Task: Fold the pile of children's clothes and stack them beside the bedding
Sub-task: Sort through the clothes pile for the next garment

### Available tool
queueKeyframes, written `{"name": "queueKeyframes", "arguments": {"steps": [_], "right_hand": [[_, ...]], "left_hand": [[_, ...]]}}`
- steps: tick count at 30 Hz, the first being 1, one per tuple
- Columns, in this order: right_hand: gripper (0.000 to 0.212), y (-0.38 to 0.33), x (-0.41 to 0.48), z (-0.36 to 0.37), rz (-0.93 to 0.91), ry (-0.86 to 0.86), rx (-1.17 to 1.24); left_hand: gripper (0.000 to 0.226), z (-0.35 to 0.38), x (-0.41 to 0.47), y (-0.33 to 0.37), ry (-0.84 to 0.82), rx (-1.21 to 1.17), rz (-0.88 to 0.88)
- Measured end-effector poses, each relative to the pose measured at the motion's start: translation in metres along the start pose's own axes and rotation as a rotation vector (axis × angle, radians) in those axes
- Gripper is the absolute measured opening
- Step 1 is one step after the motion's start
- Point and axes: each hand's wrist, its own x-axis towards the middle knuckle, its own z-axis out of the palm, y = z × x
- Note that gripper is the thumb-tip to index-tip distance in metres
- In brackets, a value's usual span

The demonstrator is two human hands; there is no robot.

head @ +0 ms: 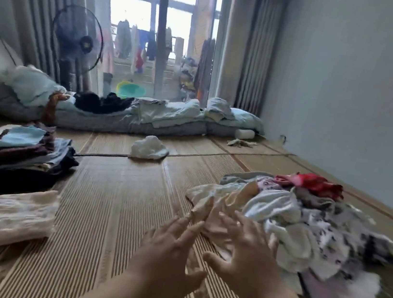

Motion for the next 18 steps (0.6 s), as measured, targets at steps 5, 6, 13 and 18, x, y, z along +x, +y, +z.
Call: {"name": "queueKeyframes", "arguments": {"steps": [5,6,13,18], "right_hand": [[0.082,0.070,0.003,-0.003,0.198,-0.097,-0.014],[0.083,0.082,0.006,-0.002,0.227,-0.119,-0.008],[0.080,0.126,0.006,0.026,0.357,-0.221,0.015],[0.078,0.141,0.011,0.040,0.378,-0.199,0.007]], "left_hand": [[0.084,0.033,0.049,0.052,-0.059,-0.002,0.044],[0.083,0.042,0.060,0.057,-0.081,-0.003,0.035],[0.052,0.094,0.145,0.074,-0.106,-0.547,-0.219],[0.036,0.115,0.190,0.068,-0.038,-0.564,-0.304]]}}
